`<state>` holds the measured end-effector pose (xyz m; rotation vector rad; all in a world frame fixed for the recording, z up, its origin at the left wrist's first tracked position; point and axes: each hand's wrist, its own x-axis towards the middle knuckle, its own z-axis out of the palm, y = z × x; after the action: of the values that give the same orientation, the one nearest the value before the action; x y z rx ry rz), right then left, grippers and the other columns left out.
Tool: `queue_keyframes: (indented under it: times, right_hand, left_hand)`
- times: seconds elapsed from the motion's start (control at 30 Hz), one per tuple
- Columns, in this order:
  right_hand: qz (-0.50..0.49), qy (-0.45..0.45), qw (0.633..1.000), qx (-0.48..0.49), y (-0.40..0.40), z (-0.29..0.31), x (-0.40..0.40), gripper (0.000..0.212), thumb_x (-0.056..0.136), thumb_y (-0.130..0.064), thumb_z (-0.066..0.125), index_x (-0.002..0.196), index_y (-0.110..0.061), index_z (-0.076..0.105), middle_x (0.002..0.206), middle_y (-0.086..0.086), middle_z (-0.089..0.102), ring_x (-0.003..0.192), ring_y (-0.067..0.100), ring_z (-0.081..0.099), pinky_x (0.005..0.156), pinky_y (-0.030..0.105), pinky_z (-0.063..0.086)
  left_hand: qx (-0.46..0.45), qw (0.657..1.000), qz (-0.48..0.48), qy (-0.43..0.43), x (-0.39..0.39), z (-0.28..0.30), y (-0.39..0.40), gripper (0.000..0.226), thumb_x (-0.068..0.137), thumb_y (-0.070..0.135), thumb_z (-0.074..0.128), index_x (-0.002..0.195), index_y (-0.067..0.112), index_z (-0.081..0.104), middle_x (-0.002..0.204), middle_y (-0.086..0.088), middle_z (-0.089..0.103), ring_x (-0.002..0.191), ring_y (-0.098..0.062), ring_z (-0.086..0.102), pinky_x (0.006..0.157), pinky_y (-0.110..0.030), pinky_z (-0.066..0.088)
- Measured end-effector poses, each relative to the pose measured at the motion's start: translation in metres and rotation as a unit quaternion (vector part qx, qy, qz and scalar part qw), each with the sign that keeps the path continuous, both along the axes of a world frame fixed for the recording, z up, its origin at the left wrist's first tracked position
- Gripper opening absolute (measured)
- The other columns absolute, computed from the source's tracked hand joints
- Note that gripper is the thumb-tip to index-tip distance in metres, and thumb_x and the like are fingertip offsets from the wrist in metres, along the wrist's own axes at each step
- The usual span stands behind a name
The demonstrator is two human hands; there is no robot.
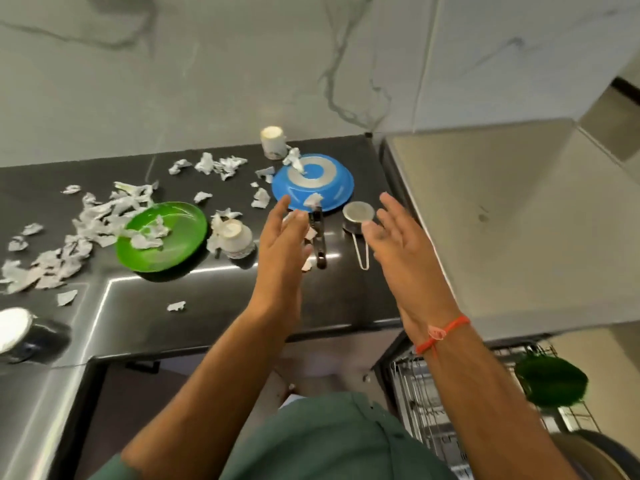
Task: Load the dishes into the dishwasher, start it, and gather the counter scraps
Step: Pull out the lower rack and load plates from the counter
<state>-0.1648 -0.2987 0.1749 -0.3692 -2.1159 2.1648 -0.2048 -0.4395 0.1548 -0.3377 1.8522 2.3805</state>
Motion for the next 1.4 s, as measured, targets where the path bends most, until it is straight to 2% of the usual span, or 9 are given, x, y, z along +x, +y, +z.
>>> queue_keyframes:
  times: [0.13, 0.23, 0.43, 0.63, 0.77, 0.97, 1.1, 1.27, 1.4]
  right_hand:
    - [0.058, -0.032, 0.998, -0.001, -0.051, -0.005, -0.033, 0.058, 0.1, -0.024, 0.059, 0.152, -0.035, 0.037, 0.158, -0.01, 0.038, 0.14, -0.002, 0.038, 0.112, 0.02, 0.033]
    - [0.109, -0.047, 0.993, 0.001, -0.091, -0.011, -0.064, 0.055, 0.099, -0.024, 0.06, 0.15, -0.035, 0.04, 0.155, -0.01, 0.041, 0.135, -0.004, 0.042, 0.109, 0.018, 0.035]
    - [0.215, -0.068, 0.972, 0.059, -0.164, -0.026, -0.128, 0.044, 0.1, -0.026, 0.06, 0.143, -0.032, 0.051, 0.149, -0.01, 0.048, 0.136, 0.003, 0.044, 0.112, 0.027, 0.037]
    - [0.332, -0.094, 0.921, 0.182, -0.222, -0.044, -0.192, 0.043, 0.097, -0.037, 0.063, 0.138, -0.024, 0.059, 0.131, 0.001, 0.063, 0.126, 0.015, 0.056, 0.107, 0.035, 0.045]
    - [0.388, -0.095, 0.87, 0.288, -0.246, -0.061, -0.228, 0.05, 0.094, -0.044, 0.063, 0.138, -0.022, 0.058, 0.142, 0.003, 0.056, 0.132, 0.018, 0.051, 0.111, 0.039, 0.041]
    - [0.46, -0.126, 0.779, 0.408, -0.267, -0.085, -0.251, 0.052, 0.098, -0.043, 0.057, 0.14, -0.013, 0.057, 0.145, 0.007, 0.055, 0.132, 0.023, 0.052, 0.106, 0.033, 0.039]
    - [0.471, -0.122, 0.759, 0.432, -0.272, -0.096, -0.248, 0.051, 0.097, -0.045, 0.057, 0.139, -0.015, 0.058, 0.142, 0.007, 0.057, 0.13, 0.024, 0.054, 0.108, 0.037, 0.043]
    - [0.475, -0.106, 0.768, 0.416, -0.27, -0.098, -0.247, 0.05, 0.097, -0.042, 0.059, 0.138, -0.013, 0.06, 0.139, 0.006, 0.06, 0.126, 0.02, 0.056, 0.103, 0.031, 0.043]
    - [0.49, -0.107, 0.77, 0.393, -0.272, -0.096, -0.244, 0.051, 0.095, -0.044, 0.062, 0.137, -0.015, 0.06, 0.136, 0.004, 0.062, 0.124, 0.018, 0.057, 0.106, 0.033, 0.045]
  left_hand:
    - [0.0, 0.997, 0.067, -0.023, -0.032, -0.02, -0.063, 0.047, 0.101, 0.028, 0.056, 0.146, 0.037, 0.047, 0.142, 0.004, 0.057, 0.126, -0.01, 0.058, 0.108, -0.037, 0.046]
    - [0.004, 0.99, 0.134, -0.041, -0.051, -0.031, -0.11, 0.047, 0.102, 0.022, 0.055, 0.147, 0.034, 0.047, 0.136, 0.004, 0.061, 0.121, -0.008, 0.061, 0.095, -0.029, 0.05]
    - [-0.025, 0.971, 0.23, -0.058, -0.07, -0.057, -0.196, 0.055, 0.098, 0.021, 0.057, 0.15, 0.034, 0.042, 0.147, 0.003, 0.052, 0.132, -0.01, 0.051, 0.113, -0.038, 0.039]
    - [-0.053, 0.952, 0.287, -0.094, -0.07, -0.086, -0.246, 0.045, 0.096, 0.021, 0.06, 0.139, 0.031, 0.052, 0.138, 0.004, 0.061, 0.124, -0.006, 0.058, 0.107, -0.032, 0.044]
    - [-0.054, 0.94, 0.298, -0.155, -0.069, -0.102, -0.264, 0.054, 0.098, 0.023, 0.061, 0.149, 0.033, 0.044, 0.154, -0.002, 0.042, 0.139, -0.013, 0.043, 0.113, -0.034, 0.036]
    - [-0.017, 0.944, 0.279, -0.175, -0.074, -0.109, -0.278, 0.062, 0.099, 0.021, 0.061, 0.154, 0.03, 0.034, 0.134, -0.001, 0.06, 0.122, -0.016, 0.06, 0.107, -0.04, 0.045]
    - [-0.008, 0.939, 0.279, -0.199, -0.086, -0.114, -0.286, 0.07, 0.097, 0.021, 0.063, 0.156, 0.027, 0.028, 0.114, 0.01, 0.061, 0.112, -0.015, 0.064, 0.096, -0.036, 0.051]
    - [-0.058, 0.953, 0.204, -0.218, -0.108, -0.116, -0.287, 0.015, 0.095, 0.03, 0.068, 0.107, 0.023, 0.065, 0.081, 0.008, 0.058, 0.067, -0.006, 0.055, 0.07, -0.027, 0.051]
    - [-0.078, 0.955, 0.183, -0.221, -0.12, -0.121, -0.283, 0.009, 0.093, 0.028, 0.068, 0.088, 0.022, 0.065, 0.065, 0.007, 0.049, 0.05, -0.003, 0.046, 0.057, -0.023, 0.047]
